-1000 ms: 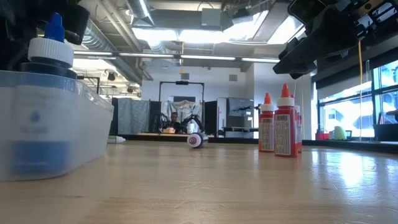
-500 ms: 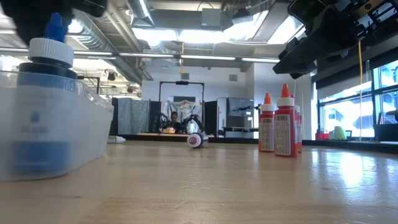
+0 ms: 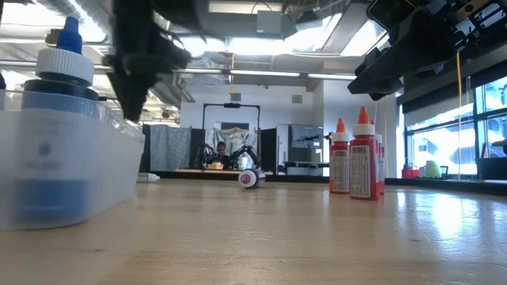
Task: Pick & Place food coloring
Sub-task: Put the small green food coloring bottle into the bin
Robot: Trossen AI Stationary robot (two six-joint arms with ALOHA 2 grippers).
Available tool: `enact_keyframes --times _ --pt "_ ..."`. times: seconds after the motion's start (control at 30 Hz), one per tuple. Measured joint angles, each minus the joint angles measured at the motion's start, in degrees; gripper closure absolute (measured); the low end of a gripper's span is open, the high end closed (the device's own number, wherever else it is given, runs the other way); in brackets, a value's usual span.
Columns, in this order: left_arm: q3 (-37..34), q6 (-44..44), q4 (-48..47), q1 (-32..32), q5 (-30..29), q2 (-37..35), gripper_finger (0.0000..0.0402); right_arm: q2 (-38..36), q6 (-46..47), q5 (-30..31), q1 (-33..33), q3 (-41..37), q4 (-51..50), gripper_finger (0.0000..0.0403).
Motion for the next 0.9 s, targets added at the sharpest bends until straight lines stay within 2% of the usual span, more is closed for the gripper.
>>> enact_keyframes --times 0.13,0.2,0.27,0.37,0.43,0.63,0.9 --pt "0.0 7.4 1.4 7.1 -1.2 0.0 0.0283 0.0 0.0 0.0 0.0 0.0 0.0 0.0246" --pt "0.0 11.1 2.6 10.7 0.8 0.0 0.0285 0.0 0.0 0.0 0.0 0.0 0.0 0.0246" --pt "0.0 16.2 4.3 14.8 5.9 0.0 0.0286 0.0 0.0 0.0 0.0 0.0 0.0 0.0246" --pt "1.2 23.5 5.7 21.1 16.9 0.7 0.0287 0.0 -0.7 0.0 0.0 0.0 0.0 0.0246" --pt "3.5 27.1 5.3 24.5 20.2 2.0 0.0286 0.0 -2.1 0.0 0.0 0.0 0.0 0.0246" --pt "15.1 33.7 -3.7 30.5 15.2 8.9 0.0288 0.0 -4.5 0.0 -1.0 0.0 0.0 0.0246" --pt "30.4 42.1 -18.3 35.2 13.8 22.9 0.0284 0.0 -4.5 0.0 -2.3 0.0 -2.0 0.0246"
